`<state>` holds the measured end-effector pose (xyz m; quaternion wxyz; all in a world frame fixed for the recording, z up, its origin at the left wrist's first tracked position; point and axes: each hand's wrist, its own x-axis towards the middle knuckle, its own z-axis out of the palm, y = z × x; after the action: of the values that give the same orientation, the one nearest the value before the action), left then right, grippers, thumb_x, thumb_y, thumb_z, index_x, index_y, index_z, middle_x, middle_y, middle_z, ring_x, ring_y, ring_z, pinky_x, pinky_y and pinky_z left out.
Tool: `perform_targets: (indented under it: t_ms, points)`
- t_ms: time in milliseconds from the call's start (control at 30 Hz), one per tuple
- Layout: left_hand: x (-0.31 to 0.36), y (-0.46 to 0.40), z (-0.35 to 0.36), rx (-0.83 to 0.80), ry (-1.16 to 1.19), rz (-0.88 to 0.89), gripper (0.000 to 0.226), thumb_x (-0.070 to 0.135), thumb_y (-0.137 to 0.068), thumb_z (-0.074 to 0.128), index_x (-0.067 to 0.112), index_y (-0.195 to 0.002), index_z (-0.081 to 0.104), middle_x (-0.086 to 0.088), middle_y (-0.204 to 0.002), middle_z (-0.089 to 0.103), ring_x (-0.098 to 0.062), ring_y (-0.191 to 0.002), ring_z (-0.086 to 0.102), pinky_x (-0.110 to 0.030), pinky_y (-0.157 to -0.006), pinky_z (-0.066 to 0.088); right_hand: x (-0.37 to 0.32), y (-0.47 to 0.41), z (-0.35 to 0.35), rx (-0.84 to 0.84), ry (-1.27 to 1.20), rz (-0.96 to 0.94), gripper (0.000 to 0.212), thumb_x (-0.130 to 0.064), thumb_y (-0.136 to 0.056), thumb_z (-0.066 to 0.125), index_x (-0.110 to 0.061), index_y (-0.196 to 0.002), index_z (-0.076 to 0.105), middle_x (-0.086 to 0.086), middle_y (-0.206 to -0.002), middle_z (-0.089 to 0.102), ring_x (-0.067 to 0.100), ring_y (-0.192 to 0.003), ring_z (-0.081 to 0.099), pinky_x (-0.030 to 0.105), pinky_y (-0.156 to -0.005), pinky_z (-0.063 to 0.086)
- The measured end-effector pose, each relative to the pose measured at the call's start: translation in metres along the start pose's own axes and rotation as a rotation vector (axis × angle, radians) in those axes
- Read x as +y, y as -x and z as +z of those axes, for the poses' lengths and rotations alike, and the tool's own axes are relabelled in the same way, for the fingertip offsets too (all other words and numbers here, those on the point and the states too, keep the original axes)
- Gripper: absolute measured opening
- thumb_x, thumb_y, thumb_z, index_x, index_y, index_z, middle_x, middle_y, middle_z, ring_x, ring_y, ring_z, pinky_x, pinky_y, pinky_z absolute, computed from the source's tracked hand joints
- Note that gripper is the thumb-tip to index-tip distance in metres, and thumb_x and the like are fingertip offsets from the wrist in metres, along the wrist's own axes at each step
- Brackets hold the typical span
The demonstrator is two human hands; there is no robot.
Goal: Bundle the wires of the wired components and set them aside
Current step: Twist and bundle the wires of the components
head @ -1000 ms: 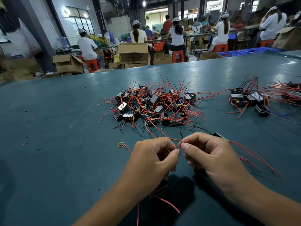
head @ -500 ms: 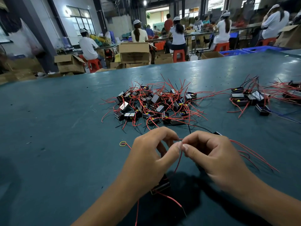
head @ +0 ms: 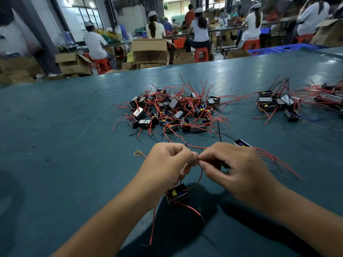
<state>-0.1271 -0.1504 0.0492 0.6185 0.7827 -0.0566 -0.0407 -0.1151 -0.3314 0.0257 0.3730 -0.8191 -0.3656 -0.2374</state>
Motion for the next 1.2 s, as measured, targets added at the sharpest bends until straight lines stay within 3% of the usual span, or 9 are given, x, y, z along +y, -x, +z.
perform_targets:
  t_ms: [100, 233, 333, 433, 533, 733, 867, 1000, 1200]
  points:
    - [-0.001, 0.000, -0.001, -0.083, 0.149, -0.154, 0.036, 0.014, -0.089, 0.057, 0.018, -0.054, 0.061, -0.001, -0.053, 0.042, -0.012, -0.041, 0.029, -0.018, -0.040, 0.019, 0.000, 0.000, 0.000, -0.008, 0.041, -0.047, 0.004, -0.012, -0.087, 0.067, -0.011, -0.085, 0.070, -0.008, -0.076, 0.062, -0.002, -0.069, 0.050, 0.006, -0.069, 0.038]
    - [-0.005, -0.004, -0.012, -0.037, -0.032, 0.158, 0.013, 0.014, -0.087, 0.061, 0.019, -0.078, 0.068, 0.002, -0.063, 0.059, -0.012, -0.048, 0.047, -0.021, -0.042, 0.035, 0.005, -0.001, -0.004, 0.002, -0.022, 0.002, 0.004, -0.015, -0.087, 0.068, -0.012, -0.085, 0.070, -0.008, -0.076, 0.064, 0.003, -0.068, 0.057, 0.009, -0.067, 0.040]
    - [-0.009, -0.007, -0.021, -0.050, -0.319, 0.428, 0.021, 0.008, -0.089, 0.066, 0.028, -0.092, 0.071, 0.012, -0.081, 0.065, -0.005, -0.068, 0.058, -0.019, -0.057, 0.045, 0.007, -0.002, -0.005, 0.003, -0.045, 0.024, 0.004, -0.016, -0.087, 0.069, -0.014, -0.085, 0.070, -0.010, -0.075, 0.065, 0.003, -0.068, 0.058, 0.010, -0.066, 0.040]
    - [-0.011, -0.009, -0.026, -0.052, -0.504, 0.635, 0.015, 0.009, -0.087, 0.075, 0.020, -0.098, 0.074, 0.009, -0.094, 0.064, -0.014, -0.075, 0.062, -0.023, -0.061, 0.049, 0.008, -0.001, -0.005, -0.013, -0.036, 0.018, 0.003, -0.017, -0.086, 0.069, -0.015, -0.086, 0.071, -0.011, -0.078, 0.066, 0.002, -0.071, 0.060, 0.010, -0.067, 0.042]
    - [-0.012, -0.012, -0.028, -0.042, -0.549, 0.730, 0.013, 0.020, -0.087, 0.075, 0.015, -0.099, 0.077, 0.005, -0.097, 0.064, -0.012, -0.074, 0.061, -0.026, -0.061, 0.050, 0.009, -0.001, -0.005, -0.030, -0.032, 0.010, 0.005, -0.018, -0.087, 0.068, -0.015, -0.088, 0.071, -0.013, -0.079, 0.066, -0.002, -0.072, 0.058, 0.007, -0.068, 0.039]
    - [-0.012, -0.014, -0.030, -0.062, -0.630, 0.837, 0.010, 0.014, -0.088, 0.074, 0.007, -0.094, 0.076, 0.000, -0.092, 0.064, -0.002, -0.079, 0.057, -0.017, -0.070, 0.044, 0.010, 0.000, -0.003, -0.063, -0.025, -0.029, 0.006, -0.019, -0.088, 0.067, -0.015, -0.090, 0.071, -0.019, -0.083, 0.061, -0.008, -0.075, 0.054, 0.008, -0.070, 0.039]
    - [-0.010, -0.013, -0.029, -0.056, -0.630, 0.850, 0.008, 0.013, -0.087, 0.073, 0.006, -0.089, 0.075, 0.000, -0.086, 0.063, 0.007, -0.079, 0.051, -0.011, -0.072, 0.039, 0.010, 0.000, -0.002, -0.071, -0.035, -0.031, 0.007, -0.020, -0.089, 0.066, -0.014, -0.091, 0.071, -0.017, -0.083, 0.062, -0.008, -0.075, 0.053, 0.007, -0.072, 0.039]
    - [-0.009, -0.011, -0.028, -0.083, -0.615, 0.811, 0.011, 0.020, -0.090, 0.069, 0.010, -0.088, 0.073, 0.002, -0.084, 0.060, -0.005, -0.070, 0.051, -0.017, -0.065, 0.040, 0.008, -0.001, -0.003, -0.064, -0.010, -0.046, 0.008, -0.019, -0.090, 0.066, -0.013, -0.091, 0.071, -0.012, -0.082, 0.064, -0.001, -0.073, 0.055, 0.009, -0.070, 0.040]
    - [-0.007, -0.005, -0.022, -0.165, -0.199, 0.246, 0.017, 0.024, -0.092, 0.071, 0.020, -0.076, 0.070, 0.013, -0.060, 0.051, -0.004, -0.052, 0.039, -0.015, -0.049, 0.033, 0.006, 0.000, -0.004, -0.034, 0.050, -0.097, 0.014, -0.020, -0.093, 0.062, -0.011, -0.092, 0.072, -0.006, -0.081, 0.064, 0.006, -0.071, 0.056, 0.019, -0.066, 0.045]
